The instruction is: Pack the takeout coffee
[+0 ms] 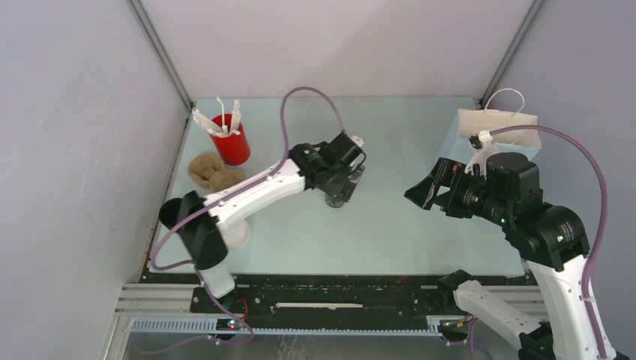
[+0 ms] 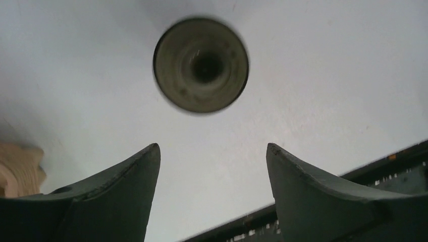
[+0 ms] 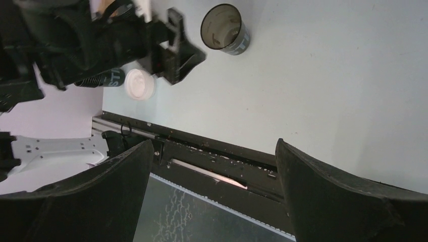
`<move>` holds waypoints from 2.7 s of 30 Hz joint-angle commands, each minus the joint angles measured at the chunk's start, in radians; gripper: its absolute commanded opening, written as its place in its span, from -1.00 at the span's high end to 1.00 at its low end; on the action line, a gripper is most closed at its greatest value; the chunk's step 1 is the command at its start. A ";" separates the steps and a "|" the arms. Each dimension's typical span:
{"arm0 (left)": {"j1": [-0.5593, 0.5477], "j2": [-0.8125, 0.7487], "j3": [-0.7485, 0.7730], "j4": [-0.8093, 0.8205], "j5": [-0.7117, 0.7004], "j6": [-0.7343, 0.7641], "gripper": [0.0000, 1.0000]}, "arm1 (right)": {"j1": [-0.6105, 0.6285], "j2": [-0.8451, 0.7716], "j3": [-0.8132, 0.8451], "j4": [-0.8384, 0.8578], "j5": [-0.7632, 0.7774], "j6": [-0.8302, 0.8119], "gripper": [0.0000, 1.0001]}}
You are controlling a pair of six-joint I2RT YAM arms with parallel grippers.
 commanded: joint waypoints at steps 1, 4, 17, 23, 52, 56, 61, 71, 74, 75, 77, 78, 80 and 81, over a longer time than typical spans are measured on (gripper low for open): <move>0.096 -0.311 -0.214 -0.008 0.062 -0.094 -0.65 | -0.002 0.021 -0.012 0.029 0.023 -0.038 -0.99; 0.226 -0.547 -0.474 -0.005 0.140 -0.183 -0.66 | 0.001 0.023 -0.046 0.055 0.016 -0.050 -0.99; 0.806 -0.869 -0.915 0.059 0.369 -0.237 -0.44 | 0.081 0.035 -0.106 0.113 -0.011 -0.016 -0.99; 0.899 -0.742 -0.951 0.144 0.297 -0.256 0.20 | 0.093 0.005 -0.106 0.097 -0.005 -0.002 -0.99; 0.823 -0.589 -0.961 0.198 0.184 -0.226 0.60 | 0.098 -0.050 -0.125 0.077 0.028 0.021 -0.99; 0.819 -0.600 -0.955 0.193 0.169 -0.222 0.75 | 0.098 -0.044 -0.133 0.095 0.018 0.023 -0.99; 0.818 -0.608 -0.948 0.185 0.167 -0.221 0.92 | 0.099 -0.033 -0.134 0.106 0.009 0.013 -0.99; 0.806 -0.678 -0.894 0.068 0.128 -0.258 1.00 | 0.099 -0.015 -0.134 0.114 0.001 0.000 -0.99; 0.802 -0.712 -0.881 0.035 0.124 -0.279 1.00 | 0.099 -0.009 -0.134 0.116 -0.002 -0.002 -0.99; 0.800 -0.725 -0.879 0.029 0.124 -0.286 1.00 | 0.099 -0.006 -0.134 0.116 -0.003 -0.002 -0.99; 0.797 -0.745 -0.874 0.019 0.123 -0.298 1.00 | 0.099 -0.002 -0.133 0.118 -0.006 -0.004 -0.99; 0.797 -0.752 -0.872 0.015 0.121 -0.303 1.00 | 0.099 0.000 -0.134 0.120 -0.009 -0.006 -0.99; 0.796 -0.766 -0.865 0.007 0.118 -0.308 1.00 | 0.100 0.004 -0.134 0.121 -0.013 -0.009 -0.99; 0.795 -0.771 -0.859 0.000 0.117 -0.309 1.00 | 0.101 0.007 -0.134 0.122 -0.014 -0.011 -0.99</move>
